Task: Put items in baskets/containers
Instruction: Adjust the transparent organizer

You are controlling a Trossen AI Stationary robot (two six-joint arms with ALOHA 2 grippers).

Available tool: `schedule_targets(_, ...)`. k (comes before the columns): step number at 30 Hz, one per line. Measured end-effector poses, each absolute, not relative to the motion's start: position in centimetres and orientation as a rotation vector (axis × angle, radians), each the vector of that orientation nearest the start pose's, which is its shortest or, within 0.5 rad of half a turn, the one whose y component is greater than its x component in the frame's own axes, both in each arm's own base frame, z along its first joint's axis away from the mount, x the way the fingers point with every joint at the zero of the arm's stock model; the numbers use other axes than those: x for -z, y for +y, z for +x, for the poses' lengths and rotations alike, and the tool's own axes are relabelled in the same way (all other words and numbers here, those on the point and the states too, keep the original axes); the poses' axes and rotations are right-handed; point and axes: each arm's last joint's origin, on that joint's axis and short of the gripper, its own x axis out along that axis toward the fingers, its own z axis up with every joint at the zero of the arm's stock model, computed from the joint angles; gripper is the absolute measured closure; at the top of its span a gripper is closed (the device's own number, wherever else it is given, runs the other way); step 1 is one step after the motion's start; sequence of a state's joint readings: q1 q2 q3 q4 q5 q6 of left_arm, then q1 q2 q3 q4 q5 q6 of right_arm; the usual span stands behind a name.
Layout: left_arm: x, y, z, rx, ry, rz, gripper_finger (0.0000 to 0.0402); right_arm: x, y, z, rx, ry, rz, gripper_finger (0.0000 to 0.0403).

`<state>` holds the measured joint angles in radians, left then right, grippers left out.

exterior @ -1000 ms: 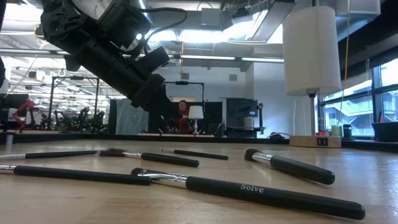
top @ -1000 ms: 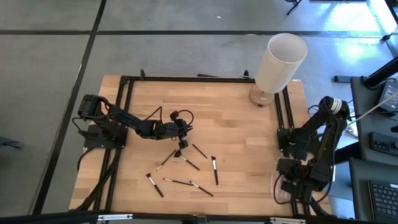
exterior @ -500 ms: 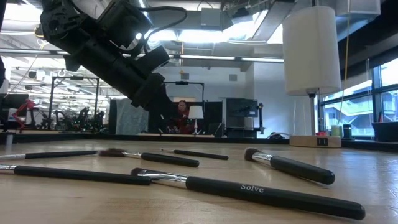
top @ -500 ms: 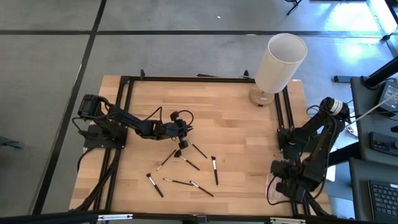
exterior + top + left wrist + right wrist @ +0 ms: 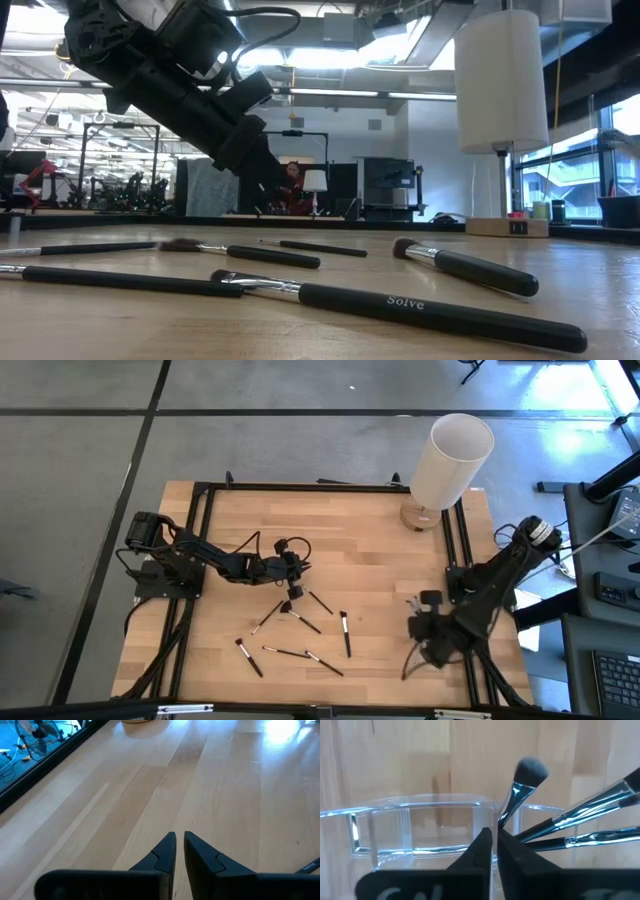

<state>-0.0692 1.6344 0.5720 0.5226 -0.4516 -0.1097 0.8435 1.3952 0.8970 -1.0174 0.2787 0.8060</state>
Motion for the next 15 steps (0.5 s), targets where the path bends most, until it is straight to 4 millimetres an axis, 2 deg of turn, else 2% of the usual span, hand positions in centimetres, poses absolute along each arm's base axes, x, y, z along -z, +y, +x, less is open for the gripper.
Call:
schedule_targets(7,-13.4,-0.7,28.9,-0.4,0.504,0.034,0.037,-20.4,13.5,18.3,0.076,1.339,-0.136,0.0386)
schedule_targets(15,-13.3,-0.9,28.9,-0.356,0.511,0.022,0.037,-20.3,12.5,18.8,0.109,1.39,-0.025,0.0344)
